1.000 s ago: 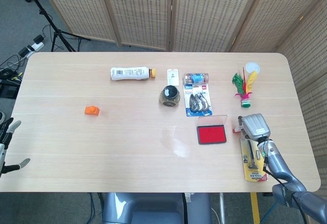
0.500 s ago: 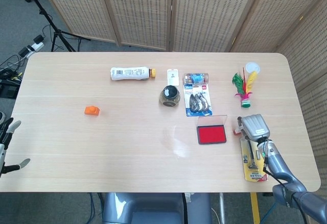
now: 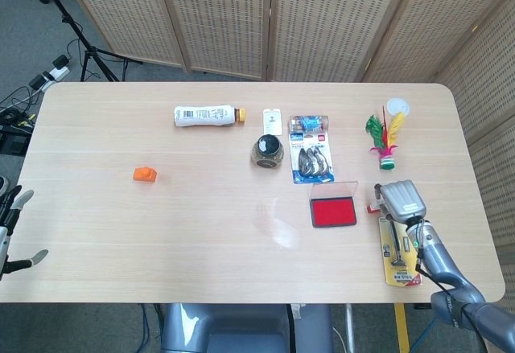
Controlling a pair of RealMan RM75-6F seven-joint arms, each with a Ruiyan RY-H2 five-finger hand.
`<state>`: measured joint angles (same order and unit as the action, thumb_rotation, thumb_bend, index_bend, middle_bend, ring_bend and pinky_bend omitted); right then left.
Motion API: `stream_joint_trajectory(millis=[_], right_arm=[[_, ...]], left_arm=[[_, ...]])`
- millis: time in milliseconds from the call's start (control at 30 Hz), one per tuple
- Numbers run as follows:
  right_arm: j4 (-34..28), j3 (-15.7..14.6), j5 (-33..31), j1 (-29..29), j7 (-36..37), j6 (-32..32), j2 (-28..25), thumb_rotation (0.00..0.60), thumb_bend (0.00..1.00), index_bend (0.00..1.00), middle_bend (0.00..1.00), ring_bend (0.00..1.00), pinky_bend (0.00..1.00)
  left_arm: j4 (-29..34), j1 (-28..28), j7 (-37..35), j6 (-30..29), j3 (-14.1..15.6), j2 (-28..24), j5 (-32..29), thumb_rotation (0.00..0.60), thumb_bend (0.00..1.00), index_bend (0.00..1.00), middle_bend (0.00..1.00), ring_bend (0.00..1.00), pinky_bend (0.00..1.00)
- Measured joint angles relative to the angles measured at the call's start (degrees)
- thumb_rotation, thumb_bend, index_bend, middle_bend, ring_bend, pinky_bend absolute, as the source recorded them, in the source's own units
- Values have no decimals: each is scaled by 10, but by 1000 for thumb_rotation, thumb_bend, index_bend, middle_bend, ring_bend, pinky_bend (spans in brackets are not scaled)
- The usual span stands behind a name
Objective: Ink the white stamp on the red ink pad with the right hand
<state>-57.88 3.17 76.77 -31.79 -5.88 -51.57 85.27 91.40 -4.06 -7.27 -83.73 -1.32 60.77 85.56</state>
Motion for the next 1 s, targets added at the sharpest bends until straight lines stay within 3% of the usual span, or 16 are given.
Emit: stream_joint_trajectory(millis=[633,800,833,900,1000], right_arm=[[-59,-8,16,15,-32,-32,-29,600,440,393,933,1000,1000],[-86,-10,24,25,-39,-57,-45,600,437,356,853,983,1000],[-91,-10,27,27,-41,-64,-48,600,426,332,784,935,997],[-104,-10,36,34,-45,-88,-59,600,364,278,621,771,898],[-145,-10,50,52,-50,-142,-91,600,194,197,315,372,517]], left_arm=[[1,2,-3,-5,2,-2,5,600,0,0,0,0,0],[1,4,-7,-9,3,-3,9,600,0,0,0,0,0],[1,4,-9,-11,3,-4,10,600,0,0,0,0,0],[1,5,-12,-13,3,-5,10,600,0,0,0,0,0],[0,7,-18,-17,1,-6,10,600,0,0,0,0,0]])
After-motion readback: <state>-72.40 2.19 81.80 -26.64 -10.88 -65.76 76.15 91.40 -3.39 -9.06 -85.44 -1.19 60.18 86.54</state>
